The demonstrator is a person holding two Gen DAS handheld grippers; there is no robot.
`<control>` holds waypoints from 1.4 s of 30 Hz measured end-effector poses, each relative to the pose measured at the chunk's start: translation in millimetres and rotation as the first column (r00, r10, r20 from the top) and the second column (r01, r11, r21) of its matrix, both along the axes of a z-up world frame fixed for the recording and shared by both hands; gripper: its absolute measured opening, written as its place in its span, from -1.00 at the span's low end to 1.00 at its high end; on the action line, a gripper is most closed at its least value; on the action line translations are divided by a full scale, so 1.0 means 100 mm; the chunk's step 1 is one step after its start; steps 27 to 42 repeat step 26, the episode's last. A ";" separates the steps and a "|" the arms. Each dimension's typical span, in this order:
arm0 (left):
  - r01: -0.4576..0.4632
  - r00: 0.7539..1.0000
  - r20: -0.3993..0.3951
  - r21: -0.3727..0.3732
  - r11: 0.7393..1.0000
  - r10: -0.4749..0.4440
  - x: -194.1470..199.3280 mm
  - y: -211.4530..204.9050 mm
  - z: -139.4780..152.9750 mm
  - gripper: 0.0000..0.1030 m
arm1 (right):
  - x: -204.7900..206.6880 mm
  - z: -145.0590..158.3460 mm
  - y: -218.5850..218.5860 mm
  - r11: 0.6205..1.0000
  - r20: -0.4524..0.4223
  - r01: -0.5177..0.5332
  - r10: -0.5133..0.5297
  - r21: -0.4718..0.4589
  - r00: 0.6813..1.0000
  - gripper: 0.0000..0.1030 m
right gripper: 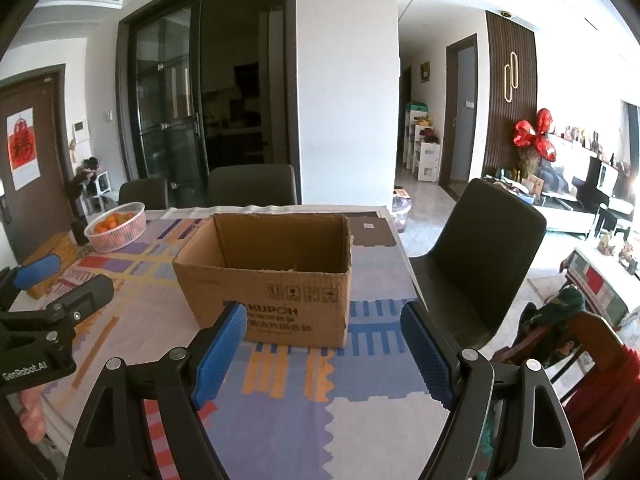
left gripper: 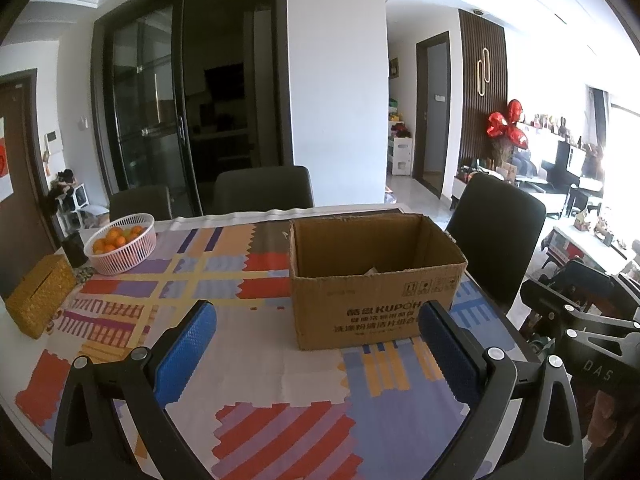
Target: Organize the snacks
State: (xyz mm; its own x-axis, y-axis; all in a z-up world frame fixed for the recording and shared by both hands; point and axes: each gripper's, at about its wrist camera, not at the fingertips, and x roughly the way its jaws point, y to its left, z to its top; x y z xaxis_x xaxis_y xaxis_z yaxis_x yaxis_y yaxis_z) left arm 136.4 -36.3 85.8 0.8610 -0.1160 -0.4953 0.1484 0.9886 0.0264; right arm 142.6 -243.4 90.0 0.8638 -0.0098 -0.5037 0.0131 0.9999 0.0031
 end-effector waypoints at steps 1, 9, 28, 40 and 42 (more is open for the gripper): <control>0.001 1.000 0.002 0.001 1.000 -0.001 -0.01 0.00 0.00 1.00 | -0.01 0.01 0.00 1.000 0.003 0.000 0.000 0.001 1.000 0.55; -0.003 1.000 0.015 0.006 1.000 0.003 0.00 0.02 0.04 1.00 | -0.03 0.02 0.01 1.000 0.005 -0.003 0.003 0.001 1.000 0.55; -0.006 1.000 0.004 0.009 1.000 0.006 0.01 0.04 0.04 1.00 | -0.01 0.00 0.00 1.000 -0.011 -0.001 0.001 -0.002 1.000 0.55; -0.006 1.000 0.004 0.009 1.000 0.006 0.01 0.04 0.04 1.00 | -0.01 0.00 0.00 1.000 -0.011 -0.001 0.001 -0.002 1.000 0.55; -0.006 1.000 0.004 0.009 1.000 0.006 0.01 0.04 0.04 1.00 | -0.01 0.00 0.00 1.000 -0.011 -0.001 0.001 -0.002 1.000 0.55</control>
